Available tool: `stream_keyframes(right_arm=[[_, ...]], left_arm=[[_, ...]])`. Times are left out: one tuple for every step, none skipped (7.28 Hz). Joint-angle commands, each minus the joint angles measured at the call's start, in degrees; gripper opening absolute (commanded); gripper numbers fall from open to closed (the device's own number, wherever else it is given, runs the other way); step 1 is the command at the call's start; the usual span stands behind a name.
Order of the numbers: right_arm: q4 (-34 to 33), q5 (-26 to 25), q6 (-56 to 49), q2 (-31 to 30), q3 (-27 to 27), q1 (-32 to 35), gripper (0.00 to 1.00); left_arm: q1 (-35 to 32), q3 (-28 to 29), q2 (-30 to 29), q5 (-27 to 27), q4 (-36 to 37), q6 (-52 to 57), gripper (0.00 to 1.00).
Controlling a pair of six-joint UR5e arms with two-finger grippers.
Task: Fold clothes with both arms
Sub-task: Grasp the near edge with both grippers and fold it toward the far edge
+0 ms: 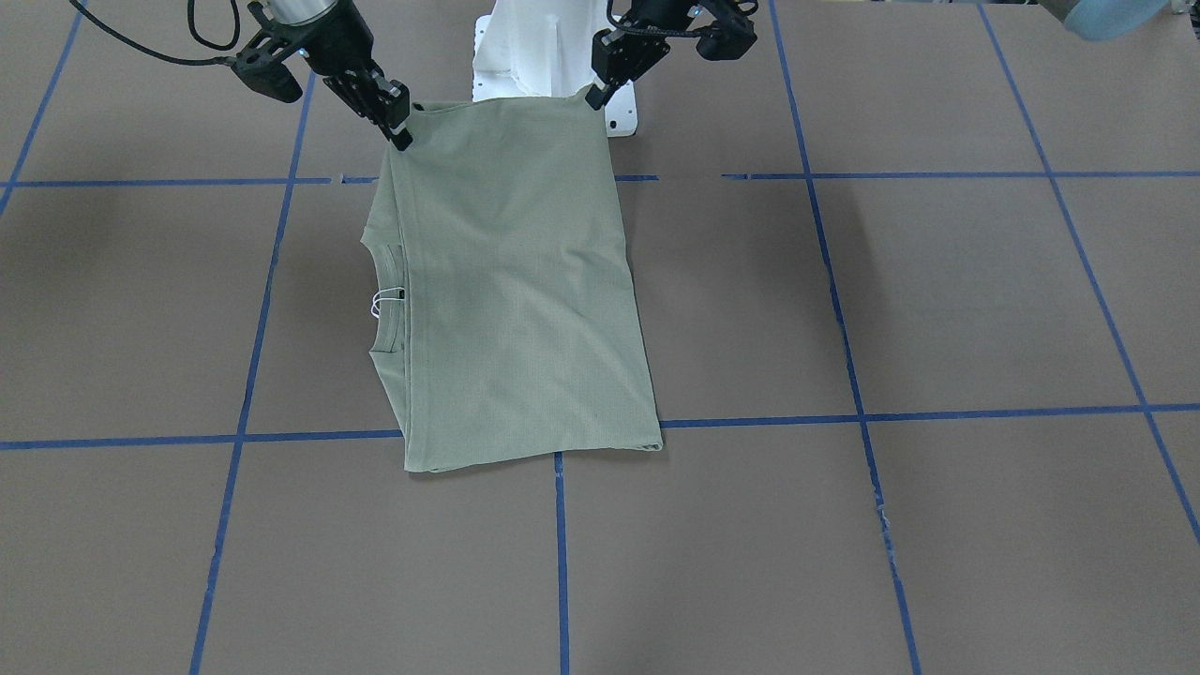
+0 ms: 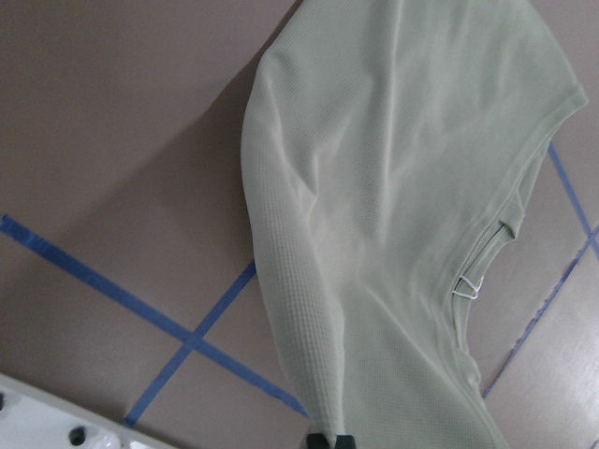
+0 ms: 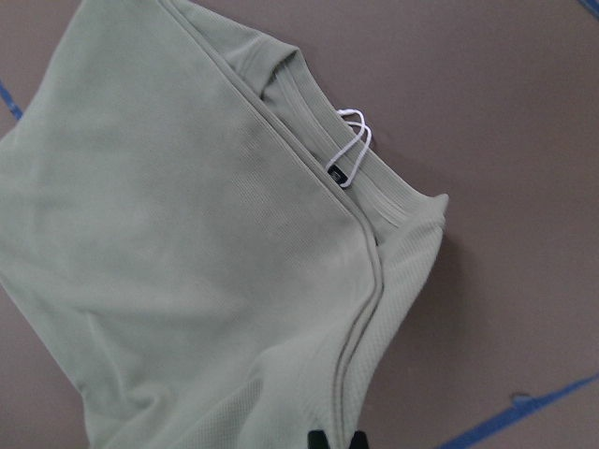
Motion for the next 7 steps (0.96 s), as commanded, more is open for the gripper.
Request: stream_keyframes(right_arm=[[-0.2, 3.7, -4.9, 8.4, -9.6, 9.1, 0.0], [-0.1, 5.4, -8.1, 12.1, -15.5, 12.0, 0.0], [0.2, 5.5, -10.1, 16.2, -21.8, 14.1, 0.0], [0.4, 5.6, -12.9, 18.9, -27.0, 14.9, 0.0], [0.5, 5.7, -16.2, 21.4, -32.1, 15.2, 0.0], [0.6, 6.6, -18.4, 24.3, -37.0, 16.1, 0.0], [1.3, 9.1, -23.1, 29.4, -44.6, 17.8, 0.0]], left_arm=[[-7.8, 7.1, -2.7, -0.5, -0.9, 7.4, 0.0], [-10.6, 10.1, -2.8, -0.5, -1.4, 10.2, 0.0], [-12.5, 15.2, -4.2, -0.4, -4.9, 11.5, 0.0], [-13.2, 21.4, -6.1, -0.3, -9.4, 11.9, 0.0], [-14.4, 26.6, -7.3, -0.2, -13.4, 12.0, 0.0], [-15.1, 32.8, -9.0, 0.0, -17.3, 13.7, 0.0], [-17.8, 41.7, -12.2, 0.2, -20.8, 18.5, 0.0]])
